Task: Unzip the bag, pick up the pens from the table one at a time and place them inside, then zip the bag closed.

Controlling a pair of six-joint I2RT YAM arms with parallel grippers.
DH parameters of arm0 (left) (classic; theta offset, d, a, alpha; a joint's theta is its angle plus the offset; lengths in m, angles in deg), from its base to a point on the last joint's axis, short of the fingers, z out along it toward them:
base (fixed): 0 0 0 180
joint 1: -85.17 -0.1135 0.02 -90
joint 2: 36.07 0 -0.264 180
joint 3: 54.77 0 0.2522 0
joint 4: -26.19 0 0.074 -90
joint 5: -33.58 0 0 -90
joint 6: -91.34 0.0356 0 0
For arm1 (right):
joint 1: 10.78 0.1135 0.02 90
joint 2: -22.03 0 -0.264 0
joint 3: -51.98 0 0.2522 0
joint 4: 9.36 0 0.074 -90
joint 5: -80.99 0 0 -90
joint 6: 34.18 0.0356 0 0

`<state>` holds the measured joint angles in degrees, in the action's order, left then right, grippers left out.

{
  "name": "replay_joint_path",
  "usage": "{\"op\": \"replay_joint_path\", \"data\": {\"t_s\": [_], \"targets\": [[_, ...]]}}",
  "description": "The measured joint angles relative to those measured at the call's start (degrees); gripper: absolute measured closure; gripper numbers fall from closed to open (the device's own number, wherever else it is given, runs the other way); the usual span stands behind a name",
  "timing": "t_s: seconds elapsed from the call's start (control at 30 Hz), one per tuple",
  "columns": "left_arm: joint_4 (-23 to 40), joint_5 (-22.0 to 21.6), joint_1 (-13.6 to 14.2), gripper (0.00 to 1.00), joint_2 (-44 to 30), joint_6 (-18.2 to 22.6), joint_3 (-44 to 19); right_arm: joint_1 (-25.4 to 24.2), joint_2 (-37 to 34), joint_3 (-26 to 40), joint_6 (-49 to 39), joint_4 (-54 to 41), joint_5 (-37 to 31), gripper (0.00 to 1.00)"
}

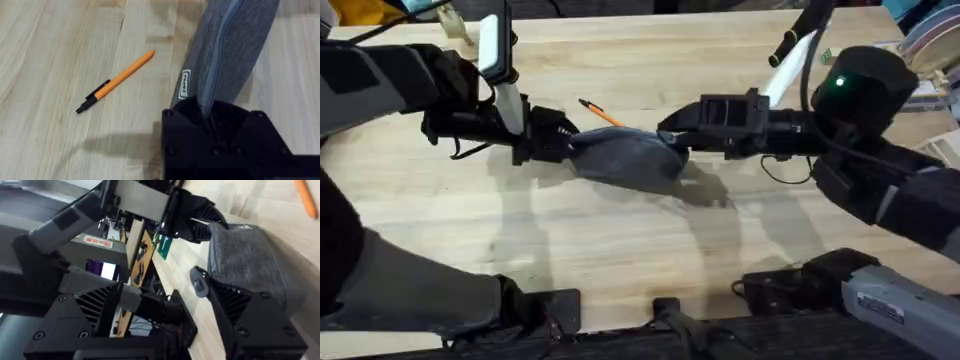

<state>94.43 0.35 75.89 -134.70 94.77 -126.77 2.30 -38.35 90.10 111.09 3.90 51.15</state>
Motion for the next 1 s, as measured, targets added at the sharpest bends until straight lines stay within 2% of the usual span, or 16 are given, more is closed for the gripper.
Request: {"op": "replay_joint_path", "data": {"t_s": [0.33, 0.5, 0.77, 0.87, 1.0], "targets": [[0.17, -0.17, 0.42, 0.958, 0.00, 0.02, 0.04, -0.46, 2.88, 0.00, -4.11, -11.88, 2.08, 0.005], [0.17, -0.17, 0.42, 0.958, 0.00, 0.02, 0.04, -0.57, 3.42, 0.02, -5.87, -12.65, 2.04, 0.005], [0.17, -0.17, 0.42, 0.959, 0.00, 0.02, 0.04, -0.57, 8.06, 0.02, -7.72, -14.15, 0.55, 0.006], [0.17, -0.17, 0.42, 0.959, 0.00, 0.02, 0.04, -0.57, 10.17, 0.59, -10.50, -22.80, -1.47, 0.006], [0.17, -0.17, 0.42, 0.959, 0.00, 0.02, 0.04, -0.57, 12.89, 4.17, -17.93, -44.00, -7.54, 0.006]]}}
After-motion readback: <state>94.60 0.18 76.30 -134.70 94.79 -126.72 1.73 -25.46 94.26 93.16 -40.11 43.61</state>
